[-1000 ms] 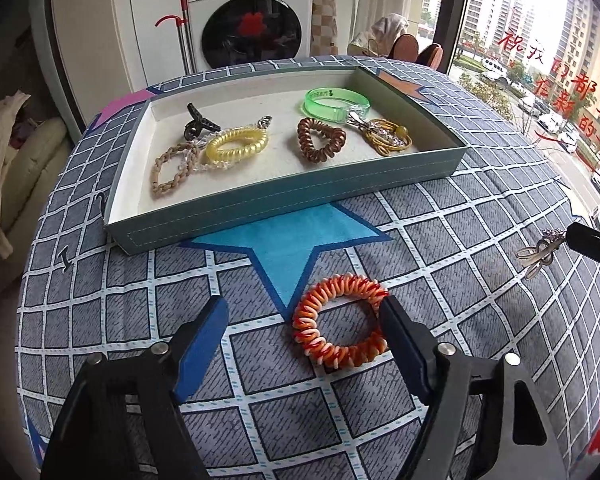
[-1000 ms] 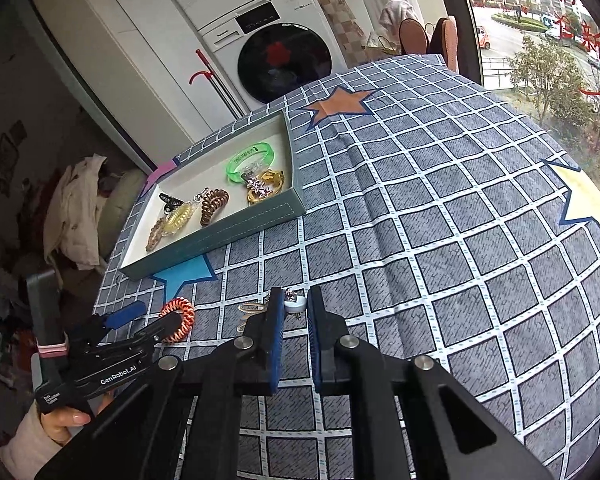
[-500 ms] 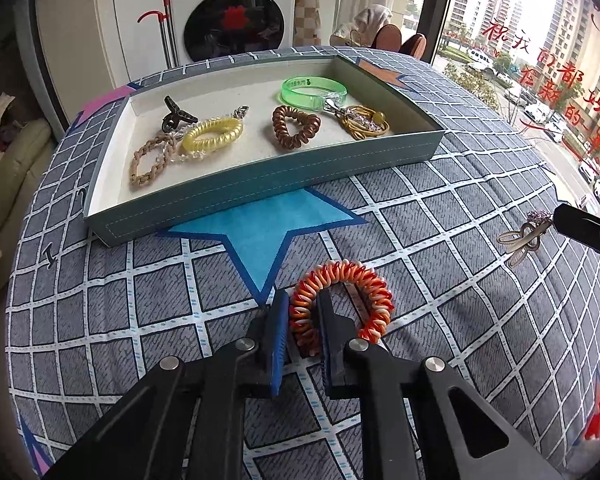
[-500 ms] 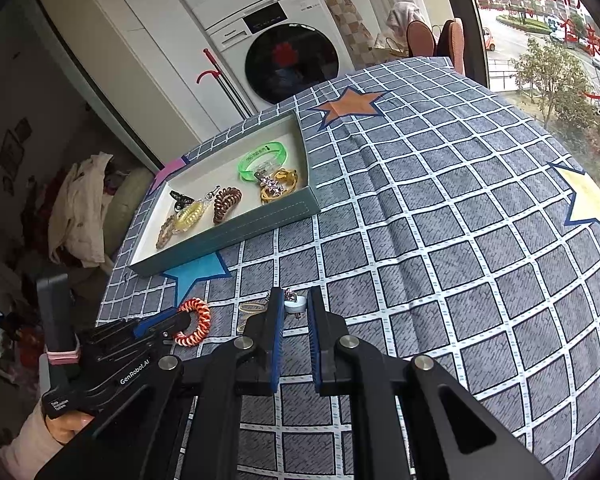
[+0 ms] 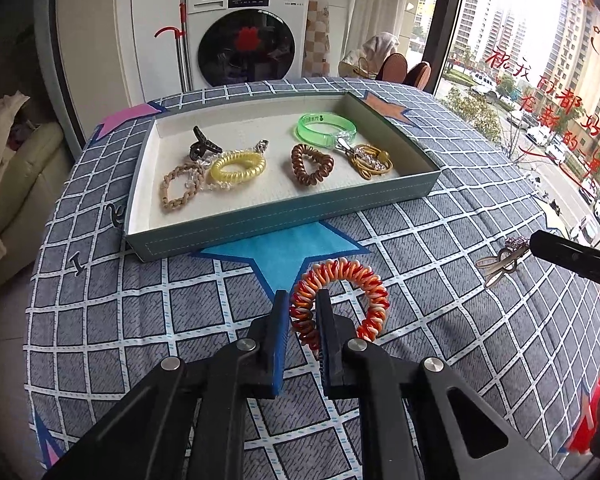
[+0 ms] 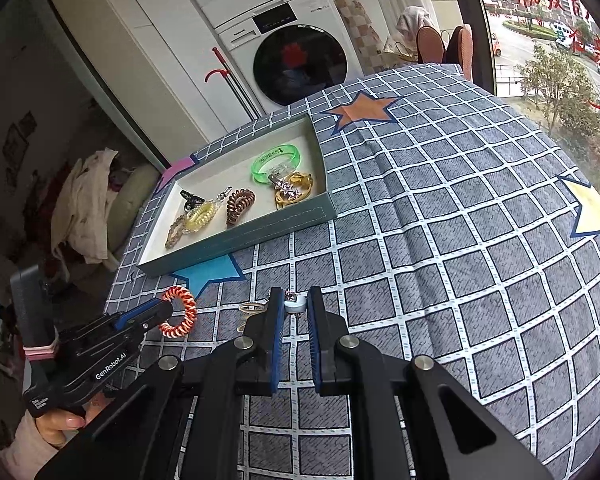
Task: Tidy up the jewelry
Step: 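Carry the barrette and orange coil tie with both tools into the tray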
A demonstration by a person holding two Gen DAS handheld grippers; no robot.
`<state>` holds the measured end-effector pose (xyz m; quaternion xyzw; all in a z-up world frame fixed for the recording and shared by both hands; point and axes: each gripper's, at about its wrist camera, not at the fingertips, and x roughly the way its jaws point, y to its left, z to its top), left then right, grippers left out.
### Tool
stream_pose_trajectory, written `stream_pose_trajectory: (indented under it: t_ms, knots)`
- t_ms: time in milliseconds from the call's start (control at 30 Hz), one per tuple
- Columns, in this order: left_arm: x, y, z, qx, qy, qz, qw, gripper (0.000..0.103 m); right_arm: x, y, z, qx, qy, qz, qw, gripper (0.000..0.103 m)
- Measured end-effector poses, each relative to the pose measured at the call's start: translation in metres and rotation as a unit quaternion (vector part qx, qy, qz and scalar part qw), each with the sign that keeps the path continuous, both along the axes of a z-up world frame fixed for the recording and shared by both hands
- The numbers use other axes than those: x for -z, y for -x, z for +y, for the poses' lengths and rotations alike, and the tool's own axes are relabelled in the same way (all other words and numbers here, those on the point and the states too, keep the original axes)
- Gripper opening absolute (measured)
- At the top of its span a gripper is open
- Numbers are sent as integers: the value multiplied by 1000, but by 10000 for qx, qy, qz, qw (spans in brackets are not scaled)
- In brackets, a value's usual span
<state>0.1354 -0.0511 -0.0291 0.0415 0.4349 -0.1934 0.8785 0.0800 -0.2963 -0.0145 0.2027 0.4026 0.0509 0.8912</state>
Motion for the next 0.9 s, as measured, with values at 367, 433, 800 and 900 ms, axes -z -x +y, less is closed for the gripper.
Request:
stream_pose_trajectory:
  t_ms: [367,433,800,900]
  knots:
    - [-33,-17,23,-283,147,-418,9986,33,-15,-28,14,-182,17,-103,9998,13]
    - [-37,-26,26,-366,124,-479,9981,33,-18,-39,16,-221,2,-120,9997,13]
    - [-38,-86,34,-852,-98,-624,9944,33,-23,-116,23,-151,-36,-73,9999,13]
    - [-32,-101,30,-905,-244,-653,9935,33,-18,-134,26,-143,30,-35,9999,13]
